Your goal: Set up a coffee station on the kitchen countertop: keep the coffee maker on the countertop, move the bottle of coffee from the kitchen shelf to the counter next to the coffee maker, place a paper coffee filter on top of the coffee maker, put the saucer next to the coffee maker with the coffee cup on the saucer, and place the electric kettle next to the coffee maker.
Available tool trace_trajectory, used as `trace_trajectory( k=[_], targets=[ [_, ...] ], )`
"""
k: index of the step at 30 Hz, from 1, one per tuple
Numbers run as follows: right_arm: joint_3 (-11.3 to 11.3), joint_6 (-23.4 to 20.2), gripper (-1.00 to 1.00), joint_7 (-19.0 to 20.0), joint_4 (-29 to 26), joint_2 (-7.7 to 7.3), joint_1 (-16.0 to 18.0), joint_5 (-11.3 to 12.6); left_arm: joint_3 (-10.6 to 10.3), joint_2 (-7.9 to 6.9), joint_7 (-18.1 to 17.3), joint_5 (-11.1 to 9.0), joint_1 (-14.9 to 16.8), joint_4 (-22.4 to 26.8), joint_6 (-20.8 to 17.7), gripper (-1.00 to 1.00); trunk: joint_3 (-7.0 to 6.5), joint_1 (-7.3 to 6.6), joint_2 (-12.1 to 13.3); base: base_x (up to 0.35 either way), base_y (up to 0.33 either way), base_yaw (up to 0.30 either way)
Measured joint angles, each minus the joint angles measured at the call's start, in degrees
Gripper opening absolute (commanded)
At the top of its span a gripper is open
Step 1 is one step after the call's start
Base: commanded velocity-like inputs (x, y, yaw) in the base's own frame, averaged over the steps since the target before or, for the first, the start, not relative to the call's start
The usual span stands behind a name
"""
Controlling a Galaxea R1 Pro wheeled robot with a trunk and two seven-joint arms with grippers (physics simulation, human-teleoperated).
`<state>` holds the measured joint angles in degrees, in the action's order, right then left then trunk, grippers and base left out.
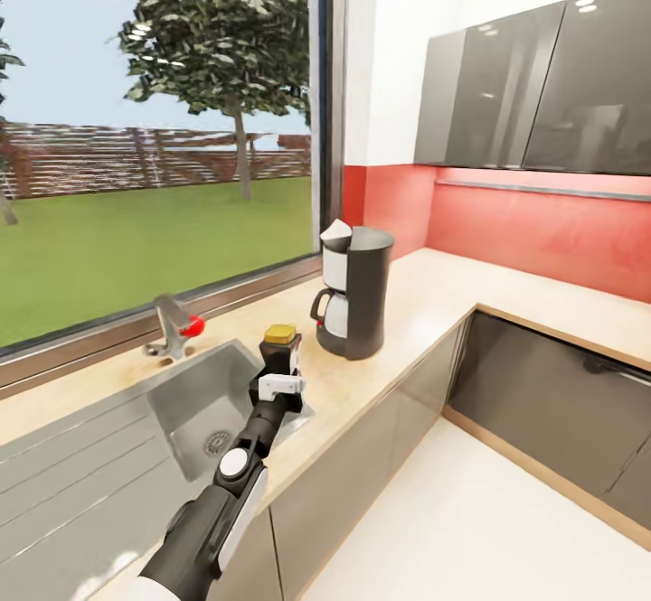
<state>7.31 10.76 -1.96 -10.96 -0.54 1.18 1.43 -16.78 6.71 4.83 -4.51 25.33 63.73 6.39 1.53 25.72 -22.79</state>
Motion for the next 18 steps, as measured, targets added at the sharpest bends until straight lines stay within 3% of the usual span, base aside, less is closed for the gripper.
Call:
trace_trajectory(
  k=[10, 18],
  targets=[
    [0.0, 0.0, 1.00, 0.0, 0.0, 0.00, 0.0, 0.0, 0.1, -0.17, 0.0, 0.0, 0.0, 0.0, 0.0, -1.00, 0.00, 0.00, 0.0, 0.331, -0.020, 0.000],
    [0.0, -0.1, 1.00, 0.0, 0.0, 0.00, 0.0, 0.0, 0.1, -0.63, 0.3, 0.2, 0.0, -2.2, 3.1, -1.00, 0.00, 0.03, 0.0, 0.046, 0.000, 0.000]
  ],
)
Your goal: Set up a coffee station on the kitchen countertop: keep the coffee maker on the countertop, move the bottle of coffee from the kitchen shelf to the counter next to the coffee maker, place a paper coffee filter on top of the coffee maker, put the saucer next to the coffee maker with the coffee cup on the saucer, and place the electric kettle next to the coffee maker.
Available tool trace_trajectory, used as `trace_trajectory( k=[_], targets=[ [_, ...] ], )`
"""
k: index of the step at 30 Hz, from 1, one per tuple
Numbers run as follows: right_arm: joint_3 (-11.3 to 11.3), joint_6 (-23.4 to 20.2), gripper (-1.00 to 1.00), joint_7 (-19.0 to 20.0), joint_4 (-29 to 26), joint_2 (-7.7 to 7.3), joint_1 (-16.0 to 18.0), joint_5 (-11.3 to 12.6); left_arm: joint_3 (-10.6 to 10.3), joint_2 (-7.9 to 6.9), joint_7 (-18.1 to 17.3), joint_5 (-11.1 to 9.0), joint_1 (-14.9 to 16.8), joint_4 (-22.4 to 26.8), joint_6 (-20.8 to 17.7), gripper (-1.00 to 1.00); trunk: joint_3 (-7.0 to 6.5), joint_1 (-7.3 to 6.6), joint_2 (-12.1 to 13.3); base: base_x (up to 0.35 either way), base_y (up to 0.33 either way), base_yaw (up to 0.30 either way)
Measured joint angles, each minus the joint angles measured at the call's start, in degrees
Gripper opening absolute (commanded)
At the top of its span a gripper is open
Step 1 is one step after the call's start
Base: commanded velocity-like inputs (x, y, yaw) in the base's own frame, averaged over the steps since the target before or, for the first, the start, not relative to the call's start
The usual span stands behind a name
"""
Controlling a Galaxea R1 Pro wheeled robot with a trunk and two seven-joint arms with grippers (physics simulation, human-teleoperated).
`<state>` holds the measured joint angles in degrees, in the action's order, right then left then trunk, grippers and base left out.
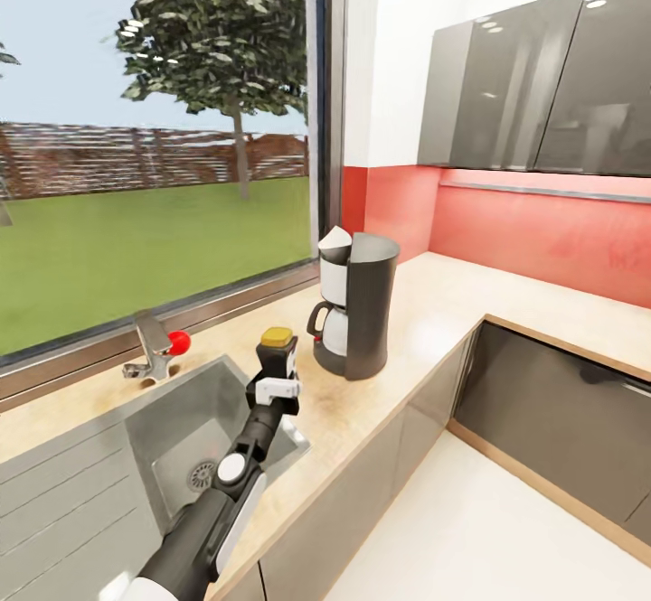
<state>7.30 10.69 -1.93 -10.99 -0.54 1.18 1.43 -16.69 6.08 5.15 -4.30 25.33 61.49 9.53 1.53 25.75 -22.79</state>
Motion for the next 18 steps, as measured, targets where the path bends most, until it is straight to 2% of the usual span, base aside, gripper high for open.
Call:
trace_trajectory(
  k=[4, 10, 18],
  targets=[
    [0.0, 0.0, 1.00, 0.0, 0.0, 0.00, 0.0, 0.0, 0.0, 0.02, 0.3, 0.1, 0.0, -0.6, 0.6, -1.00, 0.00, 0.00, 0.0, 0.002, 0.000, 0.049],
    [0.0, 0.0, 1.00, 0.0, 0.0, 0.00, 0.0, 0.0, 0.1, 0.02, 0.3, 0.0, 0.0, -0.8, 0.6, -1.00, 0.00, 0.00, 0.0, 0.000, 0.000, 0.191],
    [0.0, 0.0, 1.00, 0.1, 0.0, -0.06, 0.0, -0.1, -0.1, 0.10, -0.2, 0.0, 0.8, -0.7, 0.2, -1.00, 0.00, 0.00, 0.0, 0.000, 0.000, 0.032]
  ],
)
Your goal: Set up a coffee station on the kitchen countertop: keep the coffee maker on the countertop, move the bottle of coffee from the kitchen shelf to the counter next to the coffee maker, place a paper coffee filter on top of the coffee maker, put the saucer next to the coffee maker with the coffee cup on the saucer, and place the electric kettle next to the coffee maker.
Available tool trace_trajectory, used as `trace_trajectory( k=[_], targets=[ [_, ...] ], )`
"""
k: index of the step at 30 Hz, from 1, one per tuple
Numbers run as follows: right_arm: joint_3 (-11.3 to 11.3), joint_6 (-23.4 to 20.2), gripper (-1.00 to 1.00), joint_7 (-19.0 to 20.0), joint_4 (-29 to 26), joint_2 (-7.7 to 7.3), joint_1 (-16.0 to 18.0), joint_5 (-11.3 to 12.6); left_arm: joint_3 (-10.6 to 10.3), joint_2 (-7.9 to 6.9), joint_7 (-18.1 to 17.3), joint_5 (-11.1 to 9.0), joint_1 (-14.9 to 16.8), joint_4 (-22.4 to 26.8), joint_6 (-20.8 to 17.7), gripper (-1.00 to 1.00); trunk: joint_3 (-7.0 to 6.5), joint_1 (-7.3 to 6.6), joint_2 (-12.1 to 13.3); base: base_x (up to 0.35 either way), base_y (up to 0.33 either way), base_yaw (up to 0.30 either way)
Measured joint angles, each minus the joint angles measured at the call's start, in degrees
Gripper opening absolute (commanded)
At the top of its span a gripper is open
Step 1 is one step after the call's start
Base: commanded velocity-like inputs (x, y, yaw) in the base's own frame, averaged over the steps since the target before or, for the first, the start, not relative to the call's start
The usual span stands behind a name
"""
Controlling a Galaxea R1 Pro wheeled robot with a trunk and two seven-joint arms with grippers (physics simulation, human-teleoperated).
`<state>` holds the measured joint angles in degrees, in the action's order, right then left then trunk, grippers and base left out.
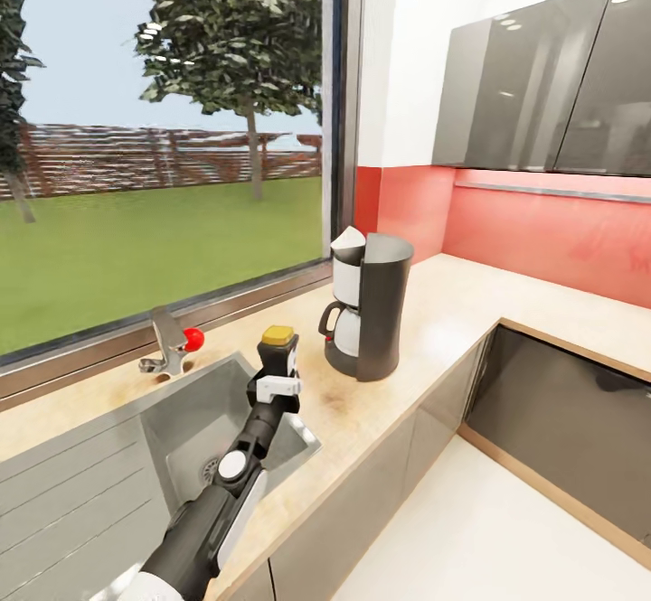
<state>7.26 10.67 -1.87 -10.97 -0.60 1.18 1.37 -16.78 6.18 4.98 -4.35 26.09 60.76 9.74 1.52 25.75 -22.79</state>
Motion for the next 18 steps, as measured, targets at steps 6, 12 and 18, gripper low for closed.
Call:
trace_trajectory(
  k=[6, 12, 18],
  targets=[
    [-0.3, 0.0, 1.00, 0.1, 0.0, -0.05, 0.0, -0.1, 0.0, -0.38, -2.7, 0.4, 0.2, 0.8, -2.0, -1.00, 0.00, 0.00, 0.0, 0.000, 0.000, 0.001],
    [-0.4, 0.0, 1.00, 0.2, 0.0, -1.10, 0.0, -0.3, 0.2, -0.76, -8.3, 1.2, -0.2, 6.3, -8.4, -1.00, 0.00, 0.00, 0.0, 0.000, 0.000, 0.000],
    [-0.4, 0.0, 1.00, 0.3, 0.0, -1.32, 0.0, -0.4, 0.3, -1.21, -8.9, 2.2, -0.6, 8.5, -9.5, -1.00, 0.00, 0.00, 0.0, 0.000, -0.013, 0.000]
  ],
)
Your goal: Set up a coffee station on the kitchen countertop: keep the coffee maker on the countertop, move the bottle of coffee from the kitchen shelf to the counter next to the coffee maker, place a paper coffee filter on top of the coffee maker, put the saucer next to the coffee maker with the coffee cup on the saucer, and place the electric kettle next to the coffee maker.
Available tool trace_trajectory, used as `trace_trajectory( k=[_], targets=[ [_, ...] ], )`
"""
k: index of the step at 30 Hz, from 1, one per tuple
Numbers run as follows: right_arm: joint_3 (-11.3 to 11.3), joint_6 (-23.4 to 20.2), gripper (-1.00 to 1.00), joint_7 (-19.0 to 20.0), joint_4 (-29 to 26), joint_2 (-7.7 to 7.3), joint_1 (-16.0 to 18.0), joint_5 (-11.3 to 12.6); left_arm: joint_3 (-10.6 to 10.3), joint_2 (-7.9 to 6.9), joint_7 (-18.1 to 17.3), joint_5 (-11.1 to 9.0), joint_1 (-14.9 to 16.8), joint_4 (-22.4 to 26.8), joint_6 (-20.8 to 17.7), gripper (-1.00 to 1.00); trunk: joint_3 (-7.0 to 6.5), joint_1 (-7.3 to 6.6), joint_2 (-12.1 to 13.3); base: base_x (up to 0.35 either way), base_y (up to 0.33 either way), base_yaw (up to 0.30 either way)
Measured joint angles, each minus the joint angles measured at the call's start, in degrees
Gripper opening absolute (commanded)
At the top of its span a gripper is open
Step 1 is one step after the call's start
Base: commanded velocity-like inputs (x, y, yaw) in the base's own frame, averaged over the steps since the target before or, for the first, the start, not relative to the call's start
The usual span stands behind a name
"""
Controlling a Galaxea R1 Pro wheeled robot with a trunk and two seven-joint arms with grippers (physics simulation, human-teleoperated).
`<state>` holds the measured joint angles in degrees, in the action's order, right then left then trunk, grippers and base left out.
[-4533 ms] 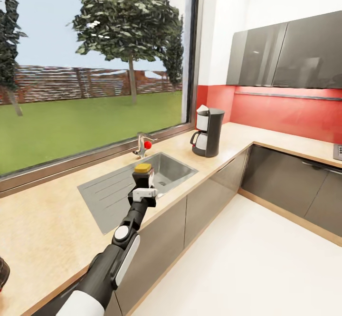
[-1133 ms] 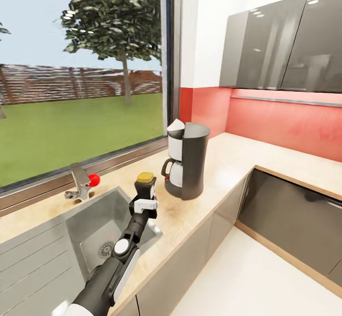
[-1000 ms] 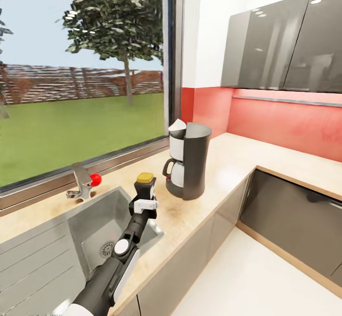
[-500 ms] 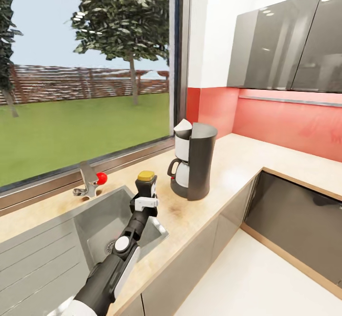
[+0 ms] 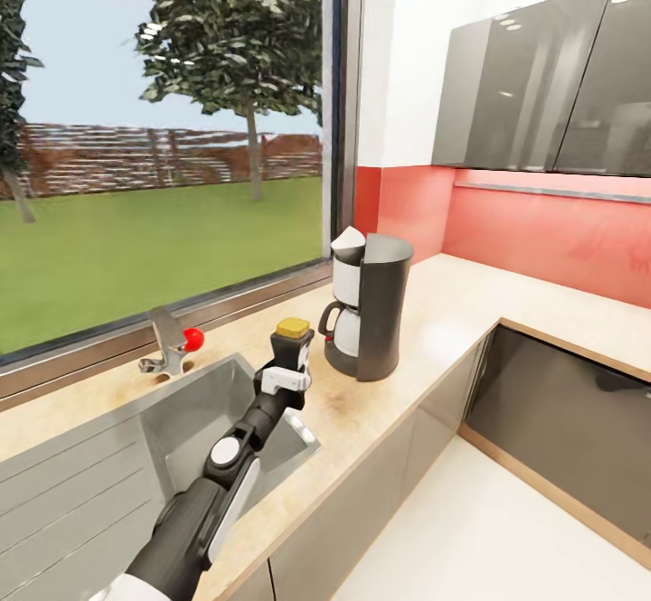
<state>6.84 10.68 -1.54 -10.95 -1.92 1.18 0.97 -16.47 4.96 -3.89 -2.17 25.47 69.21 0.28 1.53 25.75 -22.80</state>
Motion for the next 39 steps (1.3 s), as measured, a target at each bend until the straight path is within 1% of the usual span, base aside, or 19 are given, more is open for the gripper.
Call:
trace_trajectory(
  k=[4, 11, 14, 18, 25, 29, 36, 39],
  targets=[
    [0.0, 0.0, 1.00, 0.0, 0.0, -0.09, 0.0, 0.0, 0.0, -0.19, 0.3, 0.2, -0.2, 0.2, 0.0, -1.00, 0.00, 0.00, 0.0, 0.000, -0.247, 0.027],
    [0.0, 0.0, 1.00, -0.1, 0.0, -0.11, 0.0, 0.0, 0.3, -0.32, 0.6, 0.2, -0.2, -0.3, 0.2, -1.00, 0.00, -0.02, 0.0, 0.083, -0.263, 0.246],
    [0.0, 0.0, 1.00, -0.1, 0.0, -0.11, 0.0, 0.0, 0.7, -0.33, 0.7, 0.2, -0.2, -0.4, 0.3, -1.00, 0.00, -0.02, 0.0, 0.191, -0.228, 0.276],
    [0.0, 0.0, 1.00, -0.1, 0.0, -0.11, 0.0, 0.0, 2.1, -0.33, 0.7, 0.2, -0.2, -0.6, 0.4, -1.00, 0.00, -0.03, 0.0, 0.251, -0.178, 0.278],
    [0.0, 0.0, 1.00, -0.1, 0.0, -0.11, 0.0, 0.0, 2.4, -0.29, 0.7, 0.1, -0.2, -0.8, 0.4, -1.00, 0.00, -0.03, 0.0, 0.301, -0.107, 0.265],
    [0.0, 0.0, 1.00, -0.1, 0.0, -0.11, 0.0, 0.0, 2.4, -0.25, 1.2, 0.1, -0.2, -0.9, 0.4, -1.00, 0.00, -0.01, 0.0, 0.135, -0.209, 0.069],
    [-0.1, -0.1, 1.00, -0.1, 0.0, -0.12, 0.0, -0.1, 2.4, -0.23, 1.3, 0.1, -0.2, -1.8, 0.5, -1.00, -0.01, 0.00, 0.0, 0.015, -0.266, 0.008],
    [-0.1, -0.1, 1.00, -0.1, 0.0, -0.53, 0.0, -0.1, 2.4, -0.23, 1.3, 0.1, -0.2, -3.3, 0.6, -1.00, 0.00, 0.00, 0.0, 0.001, -0.256, 0.001]
  ],
)
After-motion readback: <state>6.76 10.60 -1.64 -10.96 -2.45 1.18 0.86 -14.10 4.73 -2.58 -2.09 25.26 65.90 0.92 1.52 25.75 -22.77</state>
